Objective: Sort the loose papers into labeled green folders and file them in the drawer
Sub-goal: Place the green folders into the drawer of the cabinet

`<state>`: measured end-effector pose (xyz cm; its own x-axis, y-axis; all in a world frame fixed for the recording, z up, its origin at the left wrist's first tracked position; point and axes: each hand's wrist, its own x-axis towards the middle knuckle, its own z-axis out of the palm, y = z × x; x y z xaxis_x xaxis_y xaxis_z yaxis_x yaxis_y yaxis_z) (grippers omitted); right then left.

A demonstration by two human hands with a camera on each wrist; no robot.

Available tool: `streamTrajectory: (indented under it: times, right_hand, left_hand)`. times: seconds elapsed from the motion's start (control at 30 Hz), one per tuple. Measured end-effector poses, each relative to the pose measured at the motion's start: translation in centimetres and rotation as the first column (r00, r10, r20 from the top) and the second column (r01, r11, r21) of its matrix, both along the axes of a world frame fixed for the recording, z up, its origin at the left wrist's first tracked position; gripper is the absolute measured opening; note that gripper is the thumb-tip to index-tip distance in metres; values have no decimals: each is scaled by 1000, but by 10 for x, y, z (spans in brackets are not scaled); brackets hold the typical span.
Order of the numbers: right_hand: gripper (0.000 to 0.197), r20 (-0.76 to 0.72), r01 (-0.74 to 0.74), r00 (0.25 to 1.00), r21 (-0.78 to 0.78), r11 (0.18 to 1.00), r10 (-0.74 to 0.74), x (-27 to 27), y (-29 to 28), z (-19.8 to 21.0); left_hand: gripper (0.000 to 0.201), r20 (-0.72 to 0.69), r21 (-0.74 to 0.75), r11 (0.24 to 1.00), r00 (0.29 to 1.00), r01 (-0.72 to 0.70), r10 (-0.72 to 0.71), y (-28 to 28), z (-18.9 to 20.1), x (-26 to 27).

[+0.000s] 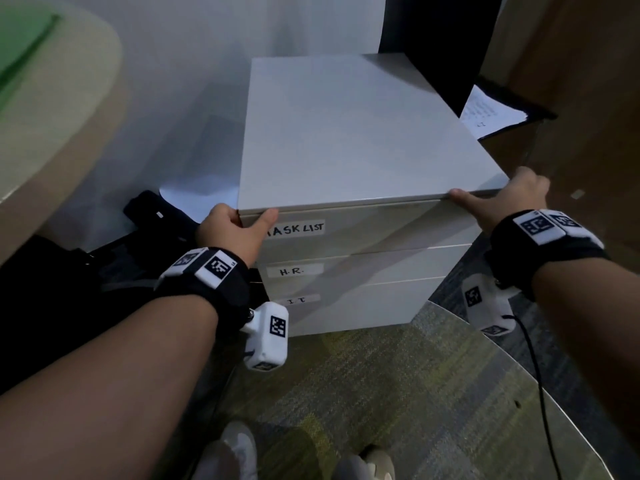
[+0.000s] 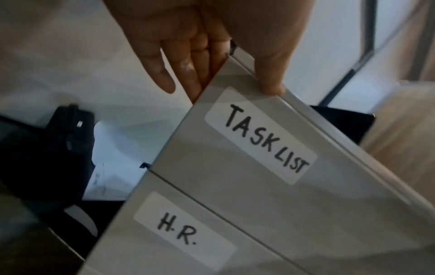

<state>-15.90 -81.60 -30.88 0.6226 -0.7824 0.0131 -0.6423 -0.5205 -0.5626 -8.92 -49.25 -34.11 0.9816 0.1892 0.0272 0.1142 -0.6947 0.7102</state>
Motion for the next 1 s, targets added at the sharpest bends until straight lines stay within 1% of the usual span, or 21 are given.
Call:
streamTrajectory:
  times: [0.1, 0.2, 0.37, 0.53, 0.63, 0.7, 0.87, 0.9, 0.93, 0.97, 1.0]
  right_hand:
    - [114, -11, 21, 1000, 58, 998, -21, 5, -8, -1]
    - [125, -6, 39, 999, 124, 991, -39, 3, -10, -11]
    - [117, 39, 72, 996, 134, 988, -78, -2, -8, -21]
    - [106, 20, 96, 995, 140, 985, -100, -6, -5, -18]
    - [107, -27, 124, 992, 165, 979, -121, -13, -3, -13]
    - [106, -48, 143, 989, 184, 972, -137, -26, -3, -11]
    - [91, -62, 148, 988, 220, 964, -138, -76, 8, -8]
    - [85, -72, 132, 990, 189, 973, -120, -88, 14, -3]
    - [76, -105, 82, 992, 108, 991, -71, -94, 20, -1]
    - [65, -155, -7, 988, -7, 1000, 6, -105, 29, 4]
    - [55, -193, -125, 976, -123, 985, 99, -111, 40, 7]
  left_hand:
    - [54, -9, 95, 995, 999, 42, -42, 3, 2, 5]
    - [56, -29, 134, 990, 999, 40, -37, 3, 1, 2]
    - [54, -95, 110, 993, 995, 48, -38, 5, 1, -2]
    - [53, -157, 109, 991, 985, 83, -65, 7, 6, -8]
    - [56, -219, 118, 988, 973, 100, -72, 10, 10, -14]
    - [56, -245, 113, 988, 966, 108, -78, 14, 13, -26]
    - [53, -257, 99, 987, 961, 128, -99, 24, 18, -77]
    - [52, -263, 105, 985, 959, 139, -107, 26, 20, -88]
    - [51, -271, 111, 983, 956, 146, -111, 27, 22, -95]
    - [50, -279, 113, 982, 953, 152, -116, 28, 25, -106]
    - [48, -286, 113, 982, 951, 152, -115, 28, 27, -114]
